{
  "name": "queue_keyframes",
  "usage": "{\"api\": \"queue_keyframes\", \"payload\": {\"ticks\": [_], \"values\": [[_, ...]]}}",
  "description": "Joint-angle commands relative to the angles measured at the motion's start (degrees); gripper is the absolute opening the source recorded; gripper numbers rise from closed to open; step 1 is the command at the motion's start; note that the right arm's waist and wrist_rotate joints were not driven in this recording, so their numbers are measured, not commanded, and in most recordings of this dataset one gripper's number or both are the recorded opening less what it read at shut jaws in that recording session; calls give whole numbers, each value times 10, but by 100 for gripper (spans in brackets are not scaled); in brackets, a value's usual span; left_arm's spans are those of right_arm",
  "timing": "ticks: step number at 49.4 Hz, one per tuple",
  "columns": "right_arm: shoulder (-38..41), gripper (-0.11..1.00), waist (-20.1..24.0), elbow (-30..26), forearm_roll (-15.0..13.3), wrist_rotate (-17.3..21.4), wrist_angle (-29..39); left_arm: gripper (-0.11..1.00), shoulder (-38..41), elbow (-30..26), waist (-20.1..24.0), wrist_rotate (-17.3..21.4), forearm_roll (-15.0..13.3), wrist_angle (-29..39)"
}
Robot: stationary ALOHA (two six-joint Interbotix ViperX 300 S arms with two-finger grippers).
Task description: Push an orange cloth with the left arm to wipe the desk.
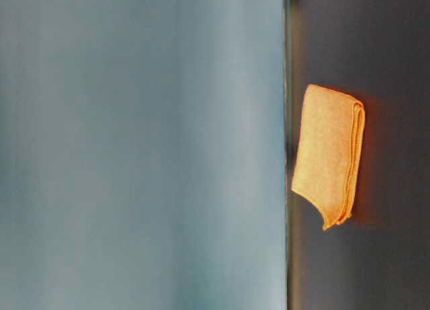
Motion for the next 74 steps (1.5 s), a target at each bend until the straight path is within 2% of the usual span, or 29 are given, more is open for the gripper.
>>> {"api": "queue_keyframes", "payload": {"ticks": [1, 4, 7, 26, 41, 43, 46, 54, 59, 74], "values": [[7, 3, 0, -9, 1, 0, -4, 6, 34, -18, 16, 6, 25, -10], [7, 7, 1, -6, 0, 0, -4, 7, 69, -29, 31, 9, 25, -12], [7, 2, 0, -4, 0, -1, 3, -1, 102, -36, 47, 9, 25, -18], [3, 0, 1, -4, 0, -1, 21, 0, 313, -110, 167, 10, 25, -50], [2, 0, 1, 1, 1, 0, 21, 2, 465, -210, 188, 33, 25, -131], [2, 0, 0, 2, 0, 0, 21, 6, 479, -223, 191, 33, 25, -132], [2, 0, 1, 3, 0, 0, 21, 17, 499, -241, 196, 33, 25, -132], [2, 0, 1, 4, 0, -1, 20, 66, 568, -283, 213, 32, 25, -136], [2, 0, 1, 4, 0, -1, 21, 87, 617, -311, 223, 30, 25, -146], [2, 0, 0, 11, 0, -1, 21, 84, 751, -402, 248, 18, 25, -142]]}}
